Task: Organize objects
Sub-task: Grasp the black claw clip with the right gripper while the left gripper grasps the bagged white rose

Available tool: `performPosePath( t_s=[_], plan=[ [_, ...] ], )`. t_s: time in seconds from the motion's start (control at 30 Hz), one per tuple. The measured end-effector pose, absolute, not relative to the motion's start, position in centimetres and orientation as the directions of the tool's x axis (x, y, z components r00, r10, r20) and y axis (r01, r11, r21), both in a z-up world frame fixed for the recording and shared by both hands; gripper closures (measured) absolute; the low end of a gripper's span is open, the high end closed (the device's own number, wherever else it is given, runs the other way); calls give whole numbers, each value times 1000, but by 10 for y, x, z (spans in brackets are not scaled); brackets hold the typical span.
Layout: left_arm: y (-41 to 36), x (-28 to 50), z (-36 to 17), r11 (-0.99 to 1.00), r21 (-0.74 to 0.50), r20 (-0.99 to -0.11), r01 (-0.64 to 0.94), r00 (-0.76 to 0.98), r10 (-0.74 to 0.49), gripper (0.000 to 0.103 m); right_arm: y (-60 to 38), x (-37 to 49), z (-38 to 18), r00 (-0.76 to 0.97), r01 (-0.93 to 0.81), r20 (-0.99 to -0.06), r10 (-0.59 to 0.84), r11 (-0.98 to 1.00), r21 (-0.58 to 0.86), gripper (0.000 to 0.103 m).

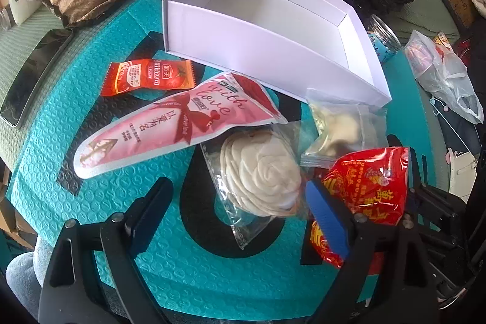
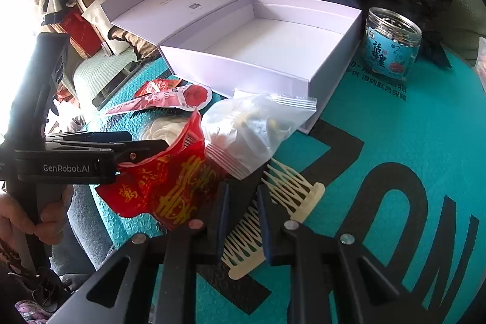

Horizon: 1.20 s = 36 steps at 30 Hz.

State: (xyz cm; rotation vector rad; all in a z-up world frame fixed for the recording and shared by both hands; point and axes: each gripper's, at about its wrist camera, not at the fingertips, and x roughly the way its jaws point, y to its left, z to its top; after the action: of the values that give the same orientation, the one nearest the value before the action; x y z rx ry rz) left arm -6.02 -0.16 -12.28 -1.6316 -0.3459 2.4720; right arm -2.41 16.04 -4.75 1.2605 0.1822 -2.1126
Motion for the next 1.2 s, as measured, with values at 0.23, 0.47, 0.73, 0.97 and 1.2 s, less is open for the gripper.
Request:
performPosePath(
  t_s=[0.23,0.47,0.73,0.97,1.2],
  plan=[
    [17,-74,-127,-948,-309,-862,-75,-399,313,15,163,-22,-46,-294,631,-832,-471,-749,202,84],
    [8,-71,-123,-933,-356,-852,-51,-392,347,45,193,-23,-39,-331,544,-814,-477,-802,249,60],
    [-1,-62,-119,-947,-320,-870,1,-396,293,47,196,-23,-53,-324,508,-855,-405,-837,204,55],
    [-7,-57,-112,-960,-278,-878,29,-412,242,47,193,-20,-40,-345,526,-823,-452,-819,229,55],
    [-38,-37,-110,-963,-266,-885,39,-407,228,41,170,-15,-36,-293,601,-809,-509,-756,258,55]
  ],
)
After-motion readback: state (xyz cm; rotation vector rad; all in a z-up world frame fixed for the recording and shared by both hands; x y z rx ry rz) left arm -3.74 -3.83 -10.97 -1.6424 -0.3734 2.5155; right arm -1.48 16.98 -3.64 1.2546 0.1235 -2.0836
